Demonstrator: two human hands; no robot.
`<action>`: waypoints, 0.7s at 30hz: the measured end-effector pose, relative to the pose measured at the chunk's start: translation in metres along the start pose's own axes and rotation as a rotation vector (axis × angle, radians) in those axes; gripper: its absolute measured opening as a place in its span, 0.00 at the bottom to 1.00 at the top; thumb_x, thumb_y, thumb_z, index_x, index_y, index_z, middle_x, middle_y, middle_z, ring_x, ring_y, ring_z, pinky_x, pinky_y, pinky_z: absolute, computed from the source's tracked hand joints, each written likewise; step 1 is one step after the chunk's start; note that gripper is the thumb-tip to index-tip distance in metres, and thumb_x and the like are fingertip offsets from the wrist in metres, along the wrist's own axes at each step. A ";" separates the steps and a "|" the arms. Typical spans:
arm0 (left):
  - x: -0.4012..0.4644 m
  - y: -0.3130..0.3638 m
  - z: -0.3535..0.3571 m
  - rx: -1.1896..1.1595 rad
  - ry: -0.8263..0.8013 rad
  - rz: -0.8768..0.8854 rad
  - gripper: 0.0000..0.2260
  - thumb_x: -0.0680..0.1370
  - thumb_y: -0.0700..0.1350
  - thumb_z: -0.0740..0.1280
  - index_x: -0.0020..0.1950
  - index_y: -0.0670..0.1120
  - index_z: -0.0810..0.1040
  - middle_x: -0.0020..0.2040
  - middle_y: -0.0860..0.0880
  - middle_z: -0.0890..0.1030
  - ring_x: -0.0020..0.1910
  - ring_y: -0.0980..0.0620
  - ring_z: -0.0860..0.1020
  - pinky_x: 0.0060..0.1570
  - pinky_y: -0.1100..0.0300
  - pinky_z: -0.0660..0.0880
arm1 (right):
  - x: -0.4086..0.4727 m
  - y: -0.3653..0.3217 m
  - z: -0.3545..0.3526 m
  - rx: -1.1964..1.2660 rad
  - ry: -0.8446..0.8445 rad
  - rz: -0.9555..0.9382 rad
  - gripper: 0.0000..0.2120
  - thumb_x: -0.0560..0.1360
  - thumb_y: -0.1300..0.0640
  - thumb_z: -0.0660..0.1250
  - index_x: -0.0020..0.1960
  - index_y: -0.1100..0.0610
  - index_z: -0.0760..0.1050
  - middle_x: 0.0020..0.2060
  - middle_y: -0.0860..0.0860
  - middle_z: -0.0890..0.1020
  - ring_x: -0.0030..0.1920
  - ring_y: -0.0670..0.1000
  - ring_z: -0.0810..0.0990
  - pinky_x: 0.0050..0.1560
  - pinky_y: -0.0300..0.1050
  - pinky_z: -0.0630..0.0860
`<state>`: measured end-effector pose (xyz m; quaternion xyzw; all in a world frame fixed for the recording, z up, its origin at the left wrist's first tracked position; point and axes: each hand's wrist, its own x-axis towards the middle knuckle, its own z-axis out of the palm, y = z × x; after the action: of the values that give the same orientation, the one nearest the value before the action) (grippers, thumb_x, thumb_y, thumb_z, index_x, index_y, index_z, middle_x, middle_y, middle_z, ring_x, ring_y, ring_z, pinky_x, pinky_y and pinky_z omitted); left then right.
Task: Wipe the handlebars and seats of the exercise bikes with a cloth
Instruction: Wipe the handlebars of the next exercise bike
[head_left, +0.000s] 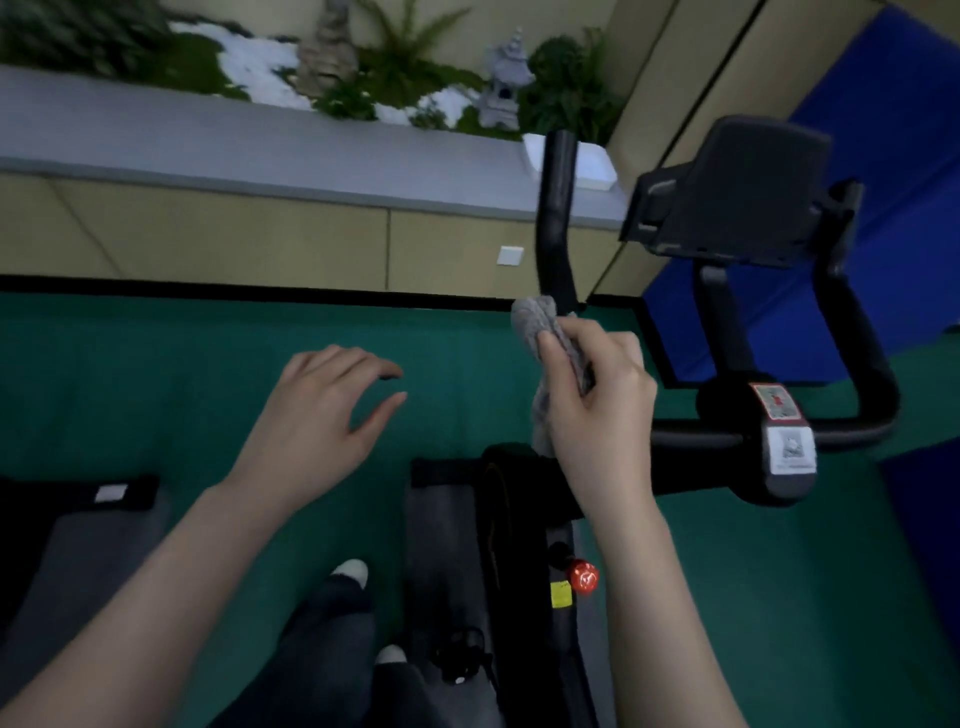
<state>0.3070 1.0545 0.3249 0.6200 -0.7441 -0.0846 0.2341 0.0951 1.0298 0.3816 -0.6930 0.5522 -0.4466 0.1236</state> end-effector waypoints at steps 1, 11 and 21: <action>-0.009 -0.004 -0.004 0.020 0.008 -0.037 0.20 0.77 0.57 0.55 0.55 0.45 0.79 0.50 0.51 0.81 0.51 0.48 0.77 0.55 0.53 0.67 | -0.001 -0.005 0.006 0.022 -0.038 -0.010 0.08 0.78 0.60 0.66 0.54 0.61 0.80 0.38 0.36 0.69 0.46 0.54 0.77 0.45 0.22 0.65; -0.110 -0.062 -0.050 0.158 0.142 -0.432 0.13 0.77 0.53 0.66 0.55 0.46 0.79 0.50 0.51 0.82 0.51 0.46 0.78 0.55 0.50 0.69 | -0.029 -0.061 0.086 0.244 -0.442 -0.016 0.08 0.78 0.56 0.66 0.54 0.55 0.81 0.44 0.47 0.74 0.45 0.32 0.73 0.45 0.21 0.64; -0.226 -0.128 -0.105 0.170 0.221 -0.683 0.14 0.77 0.55 0.64 0.59 0.49 0.77 0.54 0.53 0.80 0.58 0.50 0.75 0.61 0.55 0.63 | -0.091 -0.165 0.173 0.334 -0.690 -0.138 0.07 0.78 0.55 0.65 0.53 0.54 0.80 0.45 0.49 0.74 0.45 0.32 0.74 0.44 0.21 0.65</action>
<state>0.4950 1.2617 0.3082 0.8554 -0.4685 -0.0282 0.2191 0.3345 1.1132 0.3491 -0.8082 0.3501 -0.2786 0.3830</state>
